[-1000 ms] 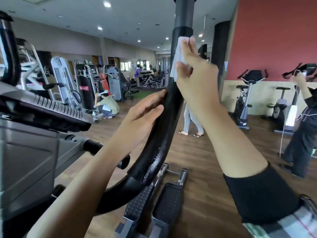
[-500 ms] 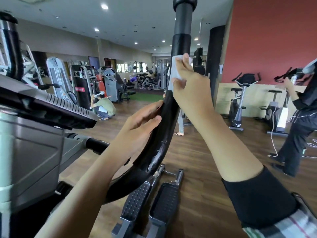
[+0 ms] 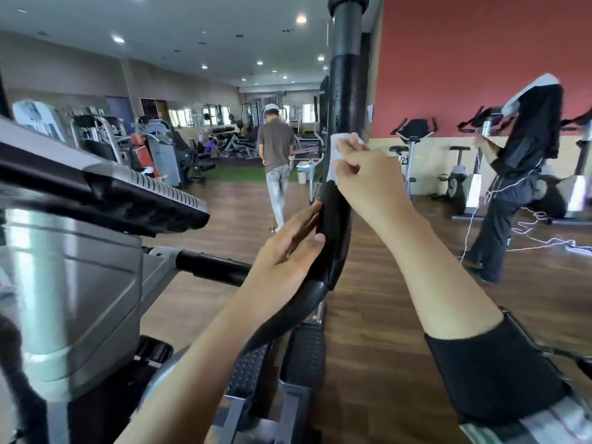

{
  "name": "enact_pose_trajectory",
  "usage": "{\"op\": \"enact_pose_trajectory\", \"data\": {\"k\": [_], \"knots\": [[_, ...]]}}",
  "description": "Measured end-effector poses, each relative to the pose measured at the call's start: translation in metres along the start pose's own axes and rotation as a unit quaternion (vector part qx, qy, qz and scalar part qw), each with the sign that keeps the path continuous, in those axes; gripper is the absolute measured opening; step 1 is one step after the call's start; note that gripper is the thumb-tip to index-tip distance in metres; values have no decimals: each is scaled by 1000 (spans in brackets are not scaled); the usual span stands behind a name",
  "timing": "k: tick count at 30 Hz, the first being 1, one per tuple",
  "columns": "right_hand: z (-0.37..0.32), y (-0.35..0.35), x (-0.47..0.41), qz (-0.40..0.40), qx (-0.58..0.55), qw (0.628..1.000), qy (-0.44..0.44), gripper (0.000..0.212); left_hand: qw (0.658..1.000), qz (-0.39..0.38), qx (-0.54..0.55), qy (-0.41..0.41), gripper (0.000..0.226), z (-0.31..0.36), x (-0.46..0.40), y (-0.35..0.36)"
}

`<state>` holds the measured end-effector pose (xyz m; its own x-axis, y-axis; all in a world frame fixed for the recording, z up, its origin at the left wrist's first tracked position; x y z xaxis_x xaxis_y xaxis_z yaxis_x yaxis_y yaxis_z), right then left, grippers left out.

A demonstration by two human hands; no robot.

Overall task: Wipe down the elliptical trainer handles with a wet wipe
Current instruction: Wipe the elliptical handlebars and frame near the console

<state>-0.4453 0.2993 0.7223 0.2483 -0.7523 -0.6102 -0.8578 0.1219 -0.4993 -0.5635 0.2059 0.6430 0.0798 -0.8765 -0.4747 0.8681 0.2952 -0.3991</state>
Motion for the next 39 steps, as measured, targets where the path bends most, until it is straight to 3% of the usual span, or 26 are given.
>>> {"op": "enact_pose_trajectory", "data": {"k": [12, 17, 32, 39], "knots": [[-12, 6, 25, -5, 31, 999, 31, 44, 1000, -13, -28, 4, 45, -3, 22, -5], [-11, 7, 51, 3, -6, 999, 43, 44, 1000, -14, -20, 10, 45, -4, 28, -4], [-11, 16, 100, 20, -24, 998, 49, 43, 991, 12, -128, 31, 42, -10, 43, -5], [-15, 15, 94, 40, -85, 994, 57, 41, 996, 14, -90, 21, 35, -11, 45, -8]]}}
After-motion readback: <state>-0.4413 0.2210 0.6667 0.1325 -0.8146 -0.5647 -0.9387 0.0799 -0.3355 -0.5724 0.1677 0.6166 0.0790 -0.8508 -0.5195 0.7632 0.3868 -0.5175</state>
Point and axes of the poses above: each hand's wrist, its own x-axis away from the middle knuckle, its own y-axis out of the palm, z = x × y, the point moved 1 cm from there along -x, towards the middle knuckle, and after that the axes turned 12 degrees about -x, right-handed, at the moved point
